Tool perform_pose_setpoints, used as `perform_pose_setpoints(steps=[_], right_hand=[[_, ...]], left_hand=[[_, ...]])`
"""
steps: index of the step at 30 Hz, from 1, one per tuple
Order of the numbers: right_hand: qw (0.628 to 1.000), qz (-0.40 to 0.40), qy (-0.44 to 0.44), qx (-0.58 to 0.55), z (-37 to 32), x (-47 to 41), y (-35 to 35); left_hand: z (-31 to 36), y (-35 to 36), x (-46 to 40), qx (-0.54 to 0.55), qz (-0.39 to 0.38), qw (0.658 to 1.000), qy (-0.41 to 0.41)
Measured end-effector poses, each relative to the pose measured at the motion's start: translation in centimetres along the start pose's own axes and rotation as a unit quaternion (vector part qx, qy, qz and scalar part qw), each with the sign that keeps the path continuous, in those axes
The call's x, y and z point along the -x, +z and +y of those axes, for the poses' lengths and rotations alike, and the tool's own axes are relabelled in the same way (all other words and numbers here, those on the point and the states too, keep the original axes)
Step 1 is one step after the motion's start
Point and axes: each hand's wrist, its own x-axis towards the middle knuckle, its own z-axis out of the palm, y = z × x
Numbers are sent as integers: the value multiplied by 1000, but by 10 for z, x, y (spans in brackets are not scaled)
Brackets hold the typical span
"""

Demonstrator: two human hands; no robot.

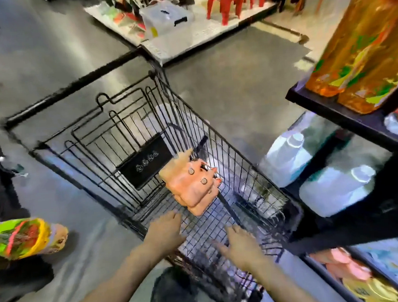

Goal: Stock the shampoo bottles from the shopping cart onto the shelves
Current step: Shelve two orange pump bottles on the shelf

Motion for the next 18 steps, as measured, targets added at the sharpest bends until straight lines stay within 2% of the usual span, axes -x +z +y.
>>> perform_pose_setpoints(steps=[4,7,10,13,18], right_hand=[[993,-50,78,-77,-29,-48,-10],[969,-72,135,-194,-45,-87,-10],[925,-66,194,-320,-57,-127,-4],[868,-58,240,-431,-66,-166,2],[799,11,294,-524,-74,-236,25]], left_hand=[[-41,-19,-68,-14,-74,997,14],[-70,-22,-122,-20,-107,993,49],[-93,-15,-176,-9,-136,989,49],[-102,-11,-222,14,-126,991,37],[-99,-7,-271,47,-104,993,26]])
